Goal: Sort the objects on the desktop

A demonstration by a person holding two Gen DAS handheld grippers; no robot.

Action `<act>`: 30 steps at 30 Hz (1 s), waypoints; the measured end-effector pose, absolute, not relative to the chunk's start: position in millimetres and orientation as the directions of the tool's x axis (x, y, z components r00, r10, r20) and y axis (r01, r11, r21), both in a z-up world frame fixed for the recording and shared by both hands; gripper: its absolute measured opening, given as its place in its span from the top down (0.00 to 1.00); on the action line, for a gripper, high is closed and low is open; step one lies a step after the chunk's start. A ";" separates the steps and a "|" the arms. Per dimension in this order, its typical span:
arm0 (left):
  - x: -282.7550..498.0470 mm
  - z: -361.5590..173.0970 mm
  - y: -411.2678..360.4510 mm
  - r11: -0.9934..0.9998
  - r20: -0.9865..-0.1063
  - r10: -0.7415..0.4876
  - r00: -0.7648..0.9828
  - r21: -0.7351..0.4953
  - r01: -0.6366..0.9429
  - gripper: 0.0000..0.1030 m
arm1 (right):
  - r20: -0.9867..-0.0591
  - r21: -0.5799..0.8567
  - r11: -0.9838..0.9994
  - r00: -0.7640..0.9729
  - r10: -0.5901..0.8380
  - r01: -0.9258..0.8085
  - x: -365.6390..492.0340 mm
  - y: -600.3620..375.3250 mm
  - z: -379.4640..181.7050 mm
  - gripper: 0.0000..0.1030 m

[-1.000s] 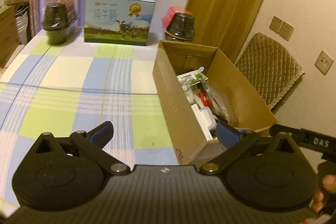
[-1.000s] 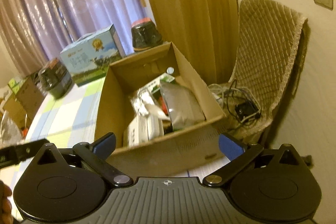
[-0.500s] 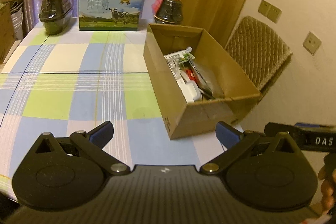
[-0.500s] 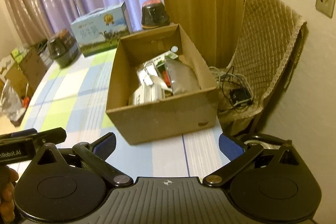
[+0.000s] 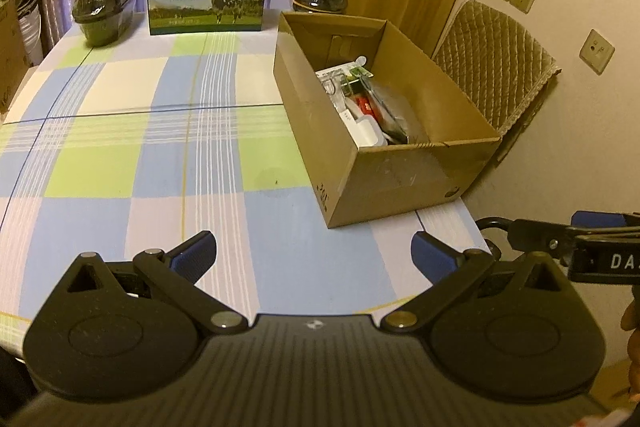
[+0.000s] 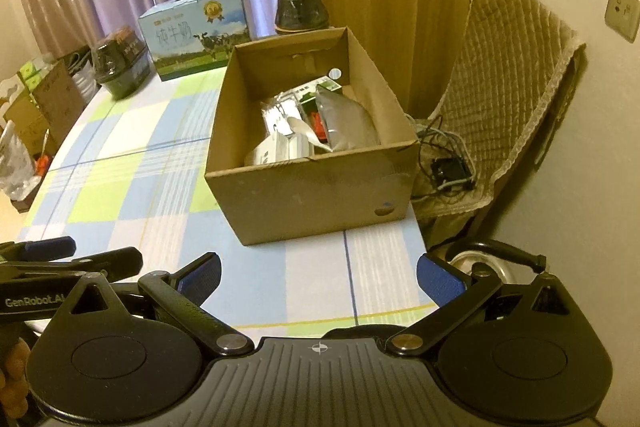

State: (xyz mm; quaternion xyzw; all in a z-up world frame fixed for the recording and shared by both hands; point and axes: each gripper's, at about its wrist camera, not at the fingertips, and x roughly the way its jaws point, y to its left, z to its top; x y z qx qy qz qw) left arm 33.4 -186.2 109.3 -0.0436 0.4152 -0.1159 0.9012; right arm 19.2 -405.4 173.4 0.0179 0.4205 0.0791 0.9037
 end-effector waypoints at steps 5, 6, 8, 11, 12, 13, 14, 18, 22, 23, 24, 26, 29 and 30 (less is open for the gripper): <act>34.0 107.3 -187.4 0.971 -0.744 -0.237 0.625 -0.165 0.171 0.01 | -0.757 0.093 0.986 0.634 0.159 -0.136 19.9 -402.8 173.5 0.02; 34.2 107.2 -187.7 0.971 -0.745 -0.236 0.624 -0.165 0.171 0.01 | -0.756 0.094 0.986 0.634 0.161 -0.138 20.1 -402.8 173.2 0.02; 33.7 106.6 -188.5 0.972 -0.745 -0.233 0.625 -0.160 0.173 0.01 | -0.757 0.097 0.986 0.633 0.163 -0.138 20.3 -401.6 172.9 0.02; 34.2 105.8 -189.1 0.972 -0.748 -0.231 0.622 -0.157 0.173 0.01 | -0.755 0.110 0.984 0.632 0.173 -0.138 20.9 -401.6 173.0 0.02; 34.2 105.6 -189.2 0.973 -0.749 -0.230 0.622 -0.155 0.173 0.01 | -0.756 0.116 0.984 0.630 0.177 -0.137 21.1 -402.0 172.9 0.02; 34.3 105.3 -189.2 0.973 -0.749 -0.229 0.621 -0.153 0.174 0.01 | -0.756 0.120 0.983 0.629 0.179 -0.136 21.4 -402.0 172.8 0.02; 34.7 105.0 -189.0 0.973 -0.749 -0.229 0.621 -0.152 0.174 0.01 | -0.757 0.121 0.983 0.628 0.180 -0.137 21.6 -401.7 172.6 0.02; 34.9 104.1 -188.8 0.973 -0.750 -0.228 0.621 -0.151 0.174 0.01 | -0.757 0.120 0.983 0.627 0.180 -0.138 21.8 -400.9 171.7 0.02; 34.8 103.9 -188.7 0.973 -0.750 -0.228 0.621 -0.150 0.176 0.01 | -0.758 0.120 0.983 0.627 0.181 -0.138 21.8 -400.2 171.2 0.02; 35.6 103.6 -188.8 0.973 -0.750 -0.230 0.620 -0.151 0.177 0.01 | -0.758 0.118 0.983 0.627 0.180 -0.140 21.9 -399.9 170.7 0.02; 35.7 103.9 -189.4 0.972 -0.751 -0.231 0.619 -0.152 0.178 0.01 | -0.759 0.118 0.983 0.626 0.180 -0.141 22.1 -399.6 170.3 0.02; 35.6 103.4 -189.5 0.973 -0.752 -0.228 0.619 -0.144 0.183 0.01 | -0.759 0.117 0.983 0.625 0.180 -0.142 22.2 -398.6 169.5 0.02; 35.4 102.2 -189.0 0.972 -0.750 -0.229 0.620 -0.141 0.188 0.01 | -0.761 0.110 0.984 0.624 0.176 -0.144 22.0 -397.4 168.0 0.02; 35.5 102.0 -189.2 0.972 -0.751 -0.228 0.620 -0.140 0.188 0.01 | -0.761 0.110 0.984 0.624 0.176 -0.144 22.0 -397.4 168.0 0.02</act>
